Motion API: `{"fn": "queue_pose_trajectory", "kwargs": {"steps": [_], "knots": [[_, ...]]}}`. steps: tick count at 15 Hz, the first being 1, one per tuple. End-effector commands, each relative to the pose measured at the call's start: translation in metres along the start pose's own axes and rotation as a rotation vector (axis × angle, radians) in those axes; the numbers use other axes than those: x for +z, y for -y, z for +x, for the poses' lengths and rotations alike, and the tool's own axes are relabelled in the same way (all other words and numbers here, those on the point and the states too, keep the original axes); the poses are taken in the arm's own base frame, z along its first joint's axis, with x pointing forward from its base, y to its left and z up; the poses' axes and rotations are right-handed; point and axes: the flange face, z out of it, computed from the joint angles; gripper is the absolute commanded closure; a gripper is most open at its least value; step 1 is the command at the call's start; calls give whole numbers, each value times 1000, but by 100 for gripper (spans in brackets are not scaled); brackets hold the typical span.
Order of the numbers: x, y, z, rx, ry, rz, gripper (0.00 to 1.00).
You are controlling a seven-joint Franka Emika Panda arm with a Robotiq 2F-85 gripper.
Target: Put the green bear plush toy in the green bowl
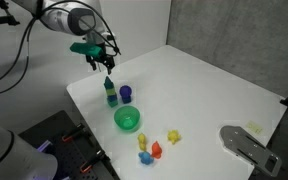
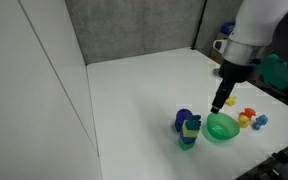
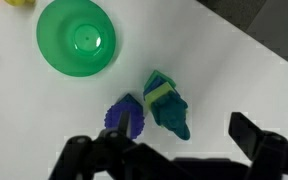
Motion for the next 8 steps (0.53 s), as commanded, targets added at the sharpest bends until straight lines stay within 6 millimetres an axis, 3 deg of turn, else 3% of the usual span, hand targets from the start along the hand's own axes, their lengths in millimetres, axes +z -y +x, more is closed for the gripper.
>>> {"fn": "queue_pose_trajectory", "kwargs": {"steps": [1,8], "knots": [[21,5,27,-84,-16,7,0],[64,17,47,-128,-81,27,0]]}}
